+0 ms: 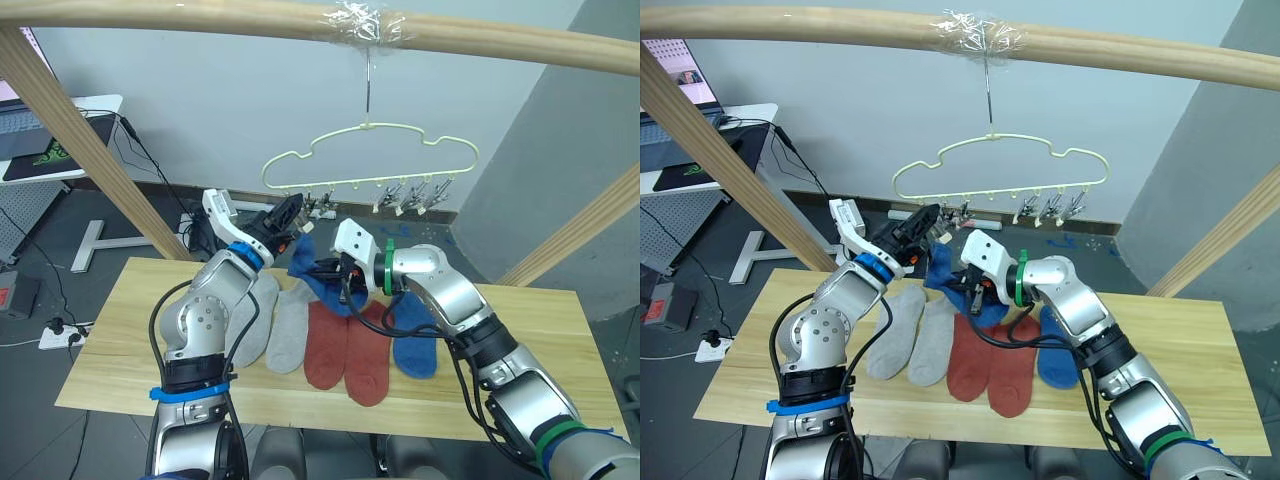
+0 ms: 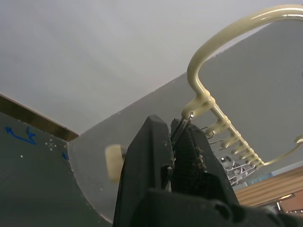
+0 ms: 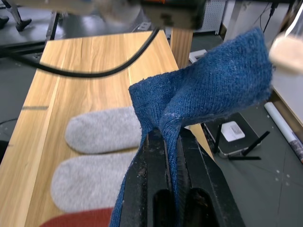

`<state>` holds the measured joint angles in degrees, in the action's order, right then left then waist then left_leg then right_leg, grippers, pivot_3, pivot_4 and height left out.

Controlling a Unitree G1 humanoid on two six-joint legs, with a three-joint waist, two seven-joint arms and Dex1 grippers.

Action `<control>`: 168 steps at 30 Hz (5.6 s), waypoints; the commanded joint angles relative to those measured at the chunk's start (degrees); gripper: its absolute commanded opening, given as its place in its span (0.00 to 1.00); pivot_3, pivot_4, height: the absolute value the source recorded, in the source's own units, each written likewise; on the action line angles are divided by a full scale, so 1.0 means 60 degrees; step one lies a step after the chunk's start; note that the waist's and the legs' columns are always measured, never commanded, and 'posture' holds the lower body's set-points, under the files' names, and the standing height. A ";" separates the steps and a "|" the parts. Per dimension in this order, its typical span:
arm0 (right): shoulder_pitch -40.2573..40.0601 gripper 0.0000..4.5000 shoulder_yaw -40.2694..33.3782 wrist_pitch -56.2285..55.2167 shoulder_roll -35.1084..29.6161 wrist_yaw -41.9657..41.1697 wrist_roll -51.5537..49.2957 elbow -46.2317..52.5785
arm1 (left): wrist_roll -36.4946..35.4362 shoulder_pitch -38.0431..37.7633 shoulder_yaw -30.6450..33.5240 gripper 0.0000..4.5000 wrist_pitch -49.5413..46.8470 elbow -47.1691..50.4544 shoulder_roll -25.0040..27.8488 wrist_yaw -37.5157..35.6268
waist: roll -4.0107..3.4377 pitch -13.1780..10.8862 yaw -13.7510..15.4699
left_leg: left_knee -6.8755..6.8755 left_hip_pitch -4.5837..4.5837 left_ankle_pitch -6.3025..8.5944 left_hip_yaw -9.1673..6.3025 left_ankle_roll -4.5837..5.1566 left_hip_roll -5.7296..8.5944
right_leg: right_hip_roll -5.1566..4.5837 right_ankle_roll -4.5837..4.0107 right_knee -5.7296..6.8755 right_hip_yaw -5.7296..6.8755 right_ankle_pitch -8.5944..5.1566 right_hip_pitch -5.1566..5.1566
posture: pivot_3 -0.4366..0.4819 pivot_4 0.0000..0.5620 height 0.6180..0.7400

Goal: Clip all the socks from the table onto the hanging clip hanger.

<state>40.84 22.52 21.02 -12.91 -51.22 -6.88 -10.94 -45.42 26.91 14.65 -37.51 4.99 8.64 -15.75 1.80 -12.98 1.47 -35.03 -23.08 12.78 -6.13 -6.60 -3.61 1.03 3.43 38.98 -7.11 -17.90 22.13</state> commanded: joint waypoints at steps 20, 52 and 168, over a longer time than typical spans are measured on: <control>0.0404 0.00 -0.0545 -0.0715 0.0089 0.0387 0.0274 -0.0552 | -0.0159 -0.0177 -0.0145 0.37 -0.0066 0.0442 0.0141 -0.0260 | -0.0002 -0.0031 -0.0003 | 0.0007 0.0000 0.0001 0.0000 0.0002 0.0001 | -0.0002 0.0000 -0.0003 0.0002 0.0000 0.0001 | 0.67 0.39 1.00; -0.2190 0.99 -0.1390 0.1111 0.0286 0.1511 -0.0551 0.2289 | 0.2665 -0.2040 -0.2395 1.00 0.1542 0.3006 0.1776 -0.0942 | -0.0038 -0.0078 0.0080 | 0.0021 -0.0032 -0.0007 -0.0022 -0.0014 0.0015 | -0.0019 -0.0010 -0.0012 0.0026 -0.0006 0.0016 | 0.69 0.37 1.00; -0.2400 1.00 -0.3452 0.3258 -0.2429 0.2315 -0.3703 0.6606 | 0.7278 -0.0065 -0.2963 0.51 0.6371 -0.1409 -0.0973 0.0939 | -0.0043 -0.0069 -0.0028 | -0.0162 -0.0060 -0.0015 -0.0030 0.0009 0.0029 | -0.0017 -0.0003 0.0136 0.0041 0.0002 0.0010 | 0.57 0.32 1.00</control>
<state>26.12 2.98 41.79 -27.07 -37.27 -28.32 27.29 -2.16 25.45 -2.54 -0.78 -4.41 2.96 -10.16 1.55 -13.40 1.30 -36.01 -23.44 12.69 -6.31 -6.54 -3.44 0.93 3.42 39.80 -6.86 -17.89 22.19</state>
